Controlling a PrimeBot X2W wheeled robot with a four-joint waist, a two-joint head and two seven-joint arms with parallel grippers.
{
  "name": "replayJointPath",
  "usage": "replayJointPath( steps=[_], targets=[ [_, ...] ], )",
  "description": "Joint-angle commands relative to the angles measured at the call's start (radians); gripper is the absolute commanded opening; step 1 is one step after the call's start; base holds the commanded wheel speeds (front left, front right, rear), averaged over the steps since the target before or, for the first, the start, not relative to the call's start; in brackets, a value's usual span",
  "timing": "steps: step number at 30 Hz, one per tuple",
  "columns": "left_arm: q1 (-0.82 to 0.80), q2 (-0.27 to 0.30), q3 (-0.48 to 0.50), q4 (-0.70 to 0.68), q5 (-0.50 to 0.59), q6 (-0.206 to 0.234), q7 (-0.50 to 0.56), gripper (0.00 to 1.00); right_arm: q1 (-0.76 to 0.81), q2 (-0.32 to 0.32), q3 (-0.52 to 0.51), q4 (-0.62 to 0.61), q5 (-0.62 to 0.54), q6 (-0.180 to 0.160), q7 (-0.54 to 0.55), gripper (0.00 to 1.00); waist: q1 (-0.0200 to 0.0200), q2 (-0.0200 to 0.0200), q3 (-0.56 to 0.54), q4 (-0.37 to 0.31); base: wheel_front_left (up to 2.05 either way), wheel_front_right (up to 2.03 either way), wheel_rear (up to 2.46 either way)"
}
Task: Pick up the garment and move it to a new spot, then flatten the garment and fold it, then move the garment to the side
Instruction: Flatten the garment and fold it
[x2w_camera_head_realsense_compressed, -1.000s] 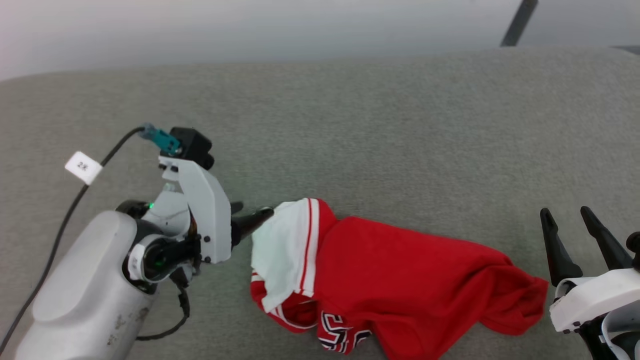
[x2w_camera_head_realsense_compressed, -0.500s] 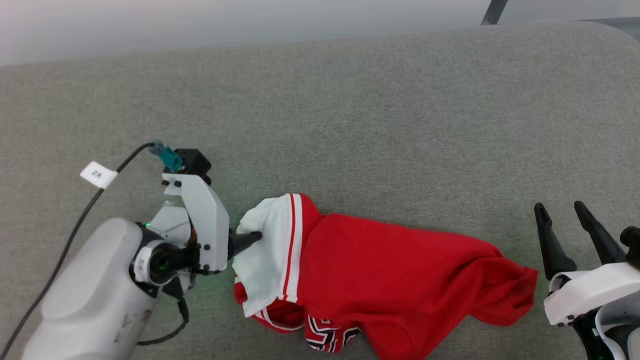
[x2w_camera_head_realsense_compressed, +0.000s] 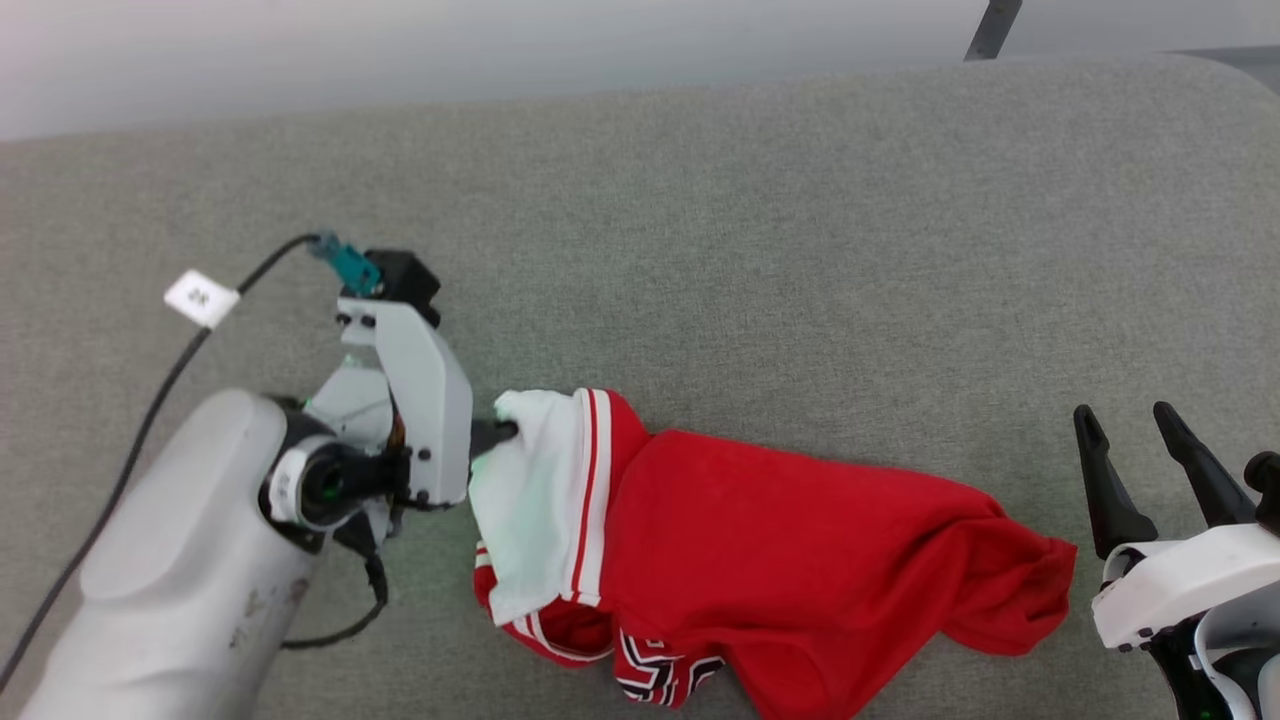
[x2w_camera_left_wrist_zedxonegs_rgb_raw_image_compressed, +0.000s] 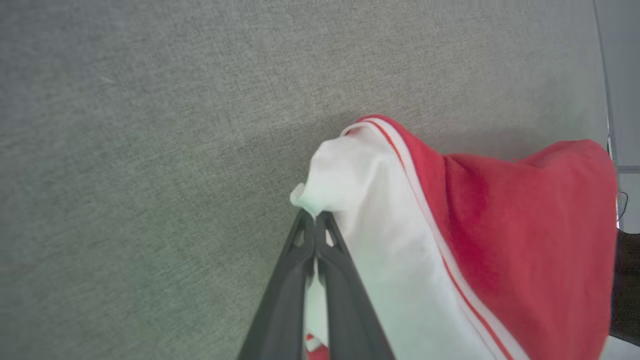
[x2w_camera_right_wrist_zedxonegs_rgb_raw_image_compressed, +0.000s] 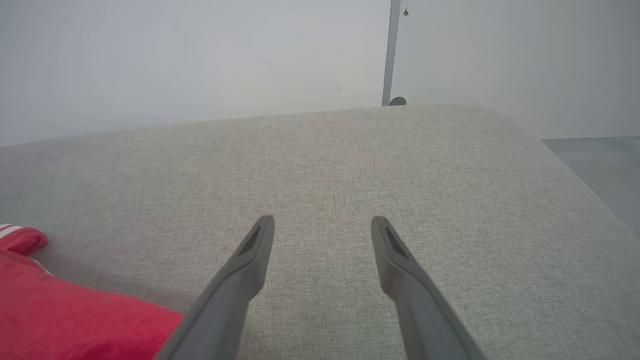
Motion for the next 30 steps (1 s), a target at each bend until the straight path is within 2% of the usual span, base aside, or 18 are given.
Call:
replayJointPath(
  steps=[1, 8, 15, 24, 30],
  targets=[
    [-0.017, -0.004, 0.0, -0.011, -0.01, 0.003, 0.009, 0.0, 0.009, -0.002, -0.003, 0.003, 0.001, 0.0, 0.0, 1.0, 0.0, 0.0, -0.009, 0.002, 0.0, 0.0, 0.0],
    [-0.088, -0.061, 0.006, -0.062, -0.048, 0.011, 0.044, 0.0, 0.02, 0.003, 0.007, 0.01, -0.004, 0.0, 0.005, 1.0, 0.0, 0.0, -0.038, -0.005, 0.0, 0.0, 0.0],
    [-0.16, -0.129, 0.014, -0.055, -0.073, -0.011, 0.025, 0.0, 0.025, 0.011, 0.024, 0.013, 0.0, 0.0, 0.001, 1.0, 0.0, 0.0, -0.047, -0.038, 0.0, 0.0, 0.0],
    [-0.242, -0.256, 0.034, 0.018, -0.122, -0.046, -0.044, 0.0, 0.008, 0.037, 0.044, 0.038, 0.007, 0.0, -0.022, 1.0, 0.0, 0.0, -0.019, -0.13, 0.0, 0.0, 0.0],
    [-0.274, -0.311, 0.01, 0.066, -0.112, -0.065, -0.07, 0.0, -0.016, 0.059, 0.065, 0.063, 0.011, 0.0, -0.048, 1.0, 0.0, 0.0, 0.021, -0.198, 0.0, 0.0, 0.0]
  ],
)
